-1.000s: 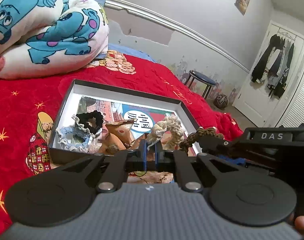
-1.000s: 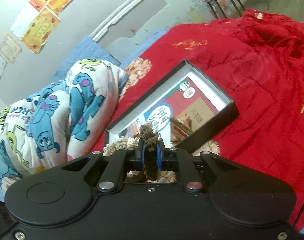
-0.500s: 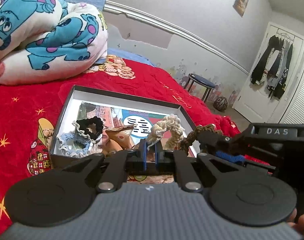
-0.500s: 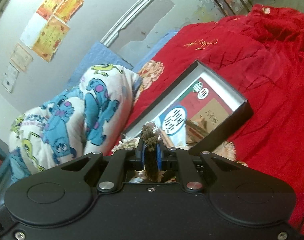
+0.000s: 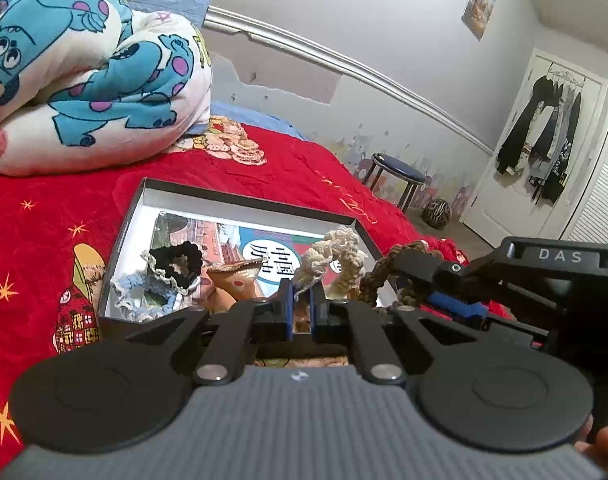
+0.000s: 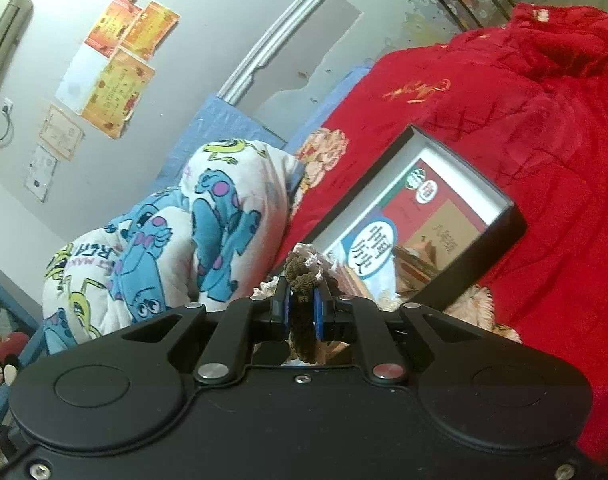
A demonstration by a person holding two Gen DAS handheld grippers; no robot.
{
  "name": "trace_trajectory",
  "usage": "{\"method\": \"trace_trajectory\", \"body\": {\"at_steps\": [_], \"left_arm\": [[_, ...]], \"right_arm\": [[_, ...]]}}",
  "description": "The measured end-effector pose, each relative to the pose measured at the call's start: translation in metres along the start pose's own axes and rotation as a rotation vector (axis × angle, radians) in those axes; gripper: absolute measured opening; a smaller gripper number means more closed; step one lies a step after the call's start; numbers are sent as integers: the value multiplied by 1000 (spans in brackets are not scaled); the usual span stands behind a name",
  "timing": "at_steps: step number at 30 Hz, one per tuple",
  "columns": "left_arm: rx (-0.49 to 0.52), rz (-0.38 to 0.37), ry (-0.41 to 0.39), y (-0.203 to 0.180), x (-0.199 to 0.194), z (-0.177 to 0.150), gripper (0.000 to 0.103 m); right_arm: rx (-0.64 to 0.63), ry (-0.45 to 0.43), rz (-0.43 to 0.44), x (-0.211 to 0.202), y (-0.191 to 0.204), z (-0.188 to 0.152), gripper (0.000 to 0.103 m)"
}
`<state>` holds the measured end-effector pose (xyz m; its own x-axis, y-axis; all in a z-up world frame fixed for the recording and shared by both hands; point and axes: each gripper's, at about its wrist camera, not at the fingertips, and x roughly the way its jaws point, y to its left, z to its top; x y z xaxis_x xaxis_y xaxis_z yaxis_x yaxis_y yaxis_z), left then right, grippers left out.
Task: Organize objects
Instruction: 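Lift both scrunchies and carry them toward the black box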
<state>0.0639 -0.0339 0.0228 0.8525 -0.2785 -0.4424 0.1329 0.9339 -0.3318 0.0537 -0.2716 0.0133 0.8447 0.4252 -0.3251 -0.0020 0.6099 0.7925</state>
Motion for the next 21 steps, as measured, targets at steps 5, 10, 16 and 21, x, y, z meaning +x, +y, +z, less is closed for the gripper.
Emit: {"method": "trace_trajectory", "body": {"at_steps": [5, 10, 16, 21], "left_arm": [[-1, -3, -19, 1, -4, 5, 10], [-11, 1, -44, 5, -7, 12, 10], [-31, 7, -64, 12, -10, 19, 10], [-34, 1, -75, 14, -12, 22, 10]], "right_arm": [[-30, -16, 19, 0, 7, 0, 12], [-44, -29, 31, -2, 11, 0, 12], [-113, -41, 36, -2, 23, 0, 12], [-131, -33, 51, 0, 29, 0, 12]]}}
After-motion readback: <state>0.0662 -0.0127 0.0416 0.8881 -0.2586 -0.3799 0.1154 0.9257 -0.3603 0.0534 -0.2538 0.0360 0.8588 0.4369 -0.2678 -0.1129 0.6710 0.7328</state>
